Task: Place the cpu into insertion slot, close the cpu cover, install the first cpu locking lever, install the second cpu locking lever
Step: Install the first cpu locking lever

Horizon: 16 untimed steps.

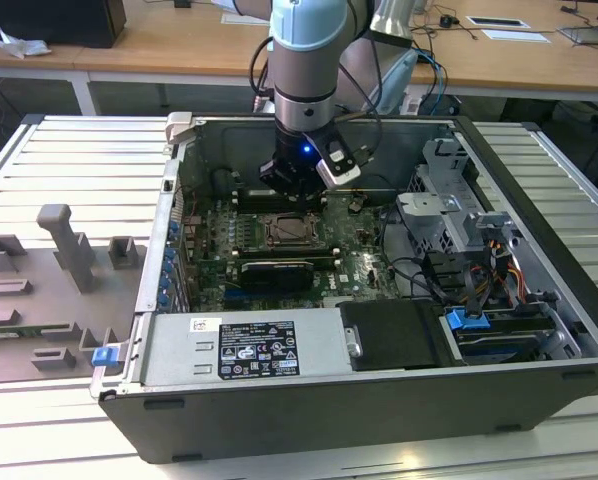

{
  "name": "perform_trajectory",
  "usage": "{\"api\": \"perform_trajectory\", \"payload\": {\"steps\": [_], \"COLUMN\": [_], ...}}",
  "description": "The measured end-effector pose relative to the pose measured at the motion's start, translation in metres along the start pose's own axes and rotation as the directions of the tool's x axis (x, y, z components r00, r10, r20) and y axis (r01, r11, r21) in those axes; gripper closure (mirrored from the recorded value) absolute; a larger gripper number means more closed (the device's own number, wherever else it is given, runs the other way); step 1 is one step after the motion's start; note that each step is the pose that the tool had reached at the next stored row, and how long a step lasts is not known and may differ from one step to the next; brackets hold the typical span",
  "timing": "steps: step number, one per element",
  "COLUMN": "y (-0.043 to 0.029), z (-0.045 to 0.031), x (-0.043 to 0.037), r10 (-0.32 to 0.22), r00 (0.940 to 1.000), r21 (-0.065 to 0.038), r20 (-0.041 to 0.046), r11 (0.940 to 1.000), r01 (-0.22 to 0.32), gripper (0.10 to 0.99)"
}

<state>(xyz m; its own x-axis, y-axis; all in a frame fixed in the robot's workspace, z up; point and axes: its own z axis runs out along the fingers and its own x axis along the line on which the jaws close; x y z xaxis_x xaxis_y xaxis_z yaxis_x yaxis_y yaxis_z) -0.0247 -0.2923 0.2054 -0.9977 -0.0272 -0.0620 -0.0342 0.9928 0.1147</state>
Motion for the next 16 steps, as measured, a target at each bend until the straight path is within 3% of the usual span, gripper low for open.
{"api": "perform_trajectory", "payload": {"steps": [10, 16], "y": [-0.0003, 0.0], "z": [0.0024, 0.0015], "x": [0.0002, 0.0], "r10": [-0.001, -0.001], "r00": [1.0, 1.0], "r21": [0.018, 0.018], "r20": [-0.001, -0.0001], "r11": [0.9998, 0.9998], "r01": [0.001, 0.001], "gripper": [0.98, 0.98]}}
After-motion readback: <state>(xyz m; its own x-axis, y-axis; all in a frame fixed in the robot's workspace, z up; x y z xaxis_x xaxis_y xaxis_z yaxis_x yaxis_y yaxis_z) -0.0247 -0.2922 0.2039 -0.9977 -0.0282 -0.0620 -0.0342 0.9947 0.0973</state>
